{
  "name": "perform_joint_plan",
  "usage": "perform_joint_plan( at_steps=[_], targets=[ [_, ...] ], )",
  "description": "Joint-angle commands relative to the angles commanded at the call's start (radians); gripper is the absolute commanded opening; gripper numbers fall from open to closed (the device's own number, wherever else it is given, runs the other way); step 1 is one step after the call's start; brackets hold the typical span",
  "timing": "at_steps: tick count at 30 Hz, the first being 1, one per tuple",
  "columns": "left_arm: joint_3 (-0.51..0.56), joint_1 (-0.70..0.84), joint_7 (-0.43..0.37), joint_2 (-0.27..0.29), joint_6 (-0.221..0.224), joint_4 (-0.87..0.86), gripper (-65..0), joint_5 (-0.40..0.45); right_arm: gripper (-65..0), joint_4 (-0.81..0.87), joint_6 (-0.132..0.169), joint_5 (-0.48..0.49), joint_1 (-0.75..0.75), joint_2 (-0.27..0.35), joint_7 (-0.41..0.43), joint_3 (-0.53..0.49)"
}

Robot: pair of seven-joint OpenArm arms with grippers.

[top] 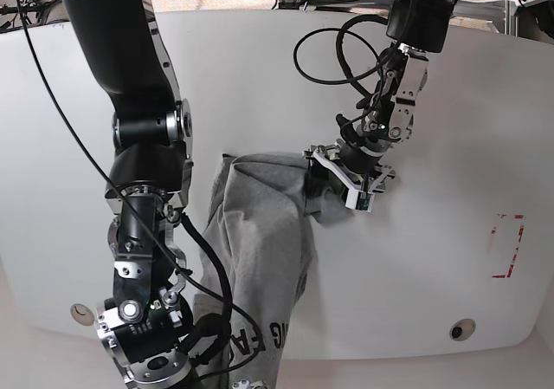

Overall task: Fold the T-shirt properly
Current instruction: 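Pull the grasped edge with the left gripper away from the right gripper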

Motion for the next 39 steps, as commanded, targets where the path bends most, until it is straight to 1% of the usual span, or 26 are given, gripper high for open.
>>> perform_joint_plan(
  at_steps=[3,5,7,11,13,15,19,29,37,39],
  targets=[
    [0.002,-0.002,0.004,0.001,-0.003,0.000,-22.6,0.001,-64.7,-0.001,0.000,0.000,0.001,0.000,0.001,0.000],
    [-0.006,0.007,0.009,0.013,-0.007,-0.002,-24.0,0.005,-64.9,0.013,-0.001,0.001,0.011,-0.004,-0.007,0.000],
    [-0.008,0.010,0.010,0.015,-0.013,-0.001,-26.8,0.005,-64.9,0.012,-0.001,0.002,0.013,-0.004,-0.009,0.001],
    [-0.010,0.010,0.013,0.018,-0.025,-0.001,-37.9,0.005,-64.9,0.013,-0.002,0.001,0.022,-0.005,-0.011,0.002],
    [-0.009,0.007,0.016,0.020,-0.029,-0.004,-44.4,0.004,-64.9,0.013,-0.002,0.000,0.022,-0.004,-0.013,0.003],
    [-0.010,0.004,0.020,0.022,-0.028,-0.007,-49.3,0.003,-65.0,0.016,-0.003,0.000,0.025,-0.004,-0.015,0.005],
    [-0.007,0.012,0.012,0.019,-0.039,-0.014,-55.2,0.001,-64.7,0.014,-0.004,-0.001,0.024,-0.001,-0.021,0.004],
    [-0.023,0.051,0.006,0.005,-0.061,0.036,-63.8,-0.001,-64.8,0.016,-0.006,-0.003,0.054,0.008,-0.034,0.008],
    [-0.043,0.080,0.007,-0.014,-0.056,0.104,-65.0,-0.009,-64.6,0.015,-0.009,-0.002,0.049,0.015,-0.036,0.010],
    [-0.041,0.094,0.004,-0.035,-0.053,0.138,-64.5,-0.005,-64.7,0.030,-0.009,0.000,0.037,0.014,-0.027,0.010]
  ],
)
